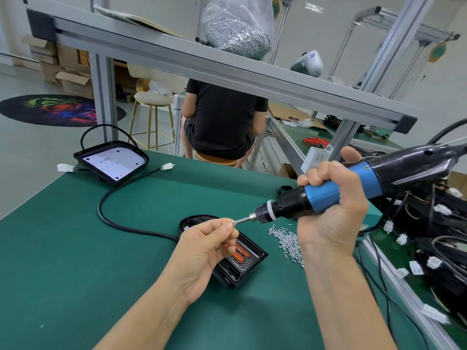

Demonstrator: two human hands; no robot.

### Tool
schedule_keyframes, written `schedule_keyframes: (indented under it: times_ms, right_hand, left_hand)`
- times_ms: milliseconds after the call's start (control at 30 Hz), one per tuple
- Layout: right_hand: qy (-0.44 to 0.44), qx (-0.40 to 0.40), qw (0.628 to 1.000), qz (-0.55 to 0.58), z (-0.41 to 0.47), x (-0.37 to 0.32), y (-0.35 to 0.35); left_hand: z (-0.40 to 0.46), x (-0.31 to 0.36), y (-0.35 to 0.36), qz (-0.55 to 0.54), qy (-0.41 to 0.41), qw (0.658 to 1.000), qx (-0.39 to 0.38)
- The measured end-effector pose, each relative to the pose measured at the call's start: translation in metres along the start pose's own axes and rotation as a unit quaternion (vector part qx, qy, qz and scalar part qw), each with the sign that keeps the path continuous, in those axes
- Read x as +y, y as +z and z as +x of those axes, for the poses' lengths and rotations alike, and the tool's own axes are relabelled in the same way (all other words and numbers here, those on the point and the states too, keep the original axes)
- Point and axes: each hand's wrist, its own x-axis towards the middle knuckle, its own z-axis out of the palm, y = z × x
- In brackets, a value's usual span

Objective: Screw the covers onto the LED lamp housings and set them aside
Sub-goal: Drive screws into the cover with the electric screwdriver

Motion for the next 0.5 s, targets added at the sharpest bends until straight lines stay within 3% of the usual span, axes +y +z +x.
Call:
schedule_keyframes:
  times_ms: [233,367,500]
  right_hand:
    - [-0.016,0.029,0.999,0.015,-0.002,0.005,-0.002]
    - [-0.017,0.053,0.998,0.009,-0.005,0.011,-0.007]
    - [0.042,0.004,0.999,-0.018,-0.005,0.012,-0.017]
  left_hand:
    - [0.002,-0.005,0.004,0.060,0.121,0.988,0.069]
    - [0.005,-0.003,0.003,0.059,0.113,0.989,0.079]
    - [0.012,0.005,-0.003,0.062,0.106,0.988,0.088]
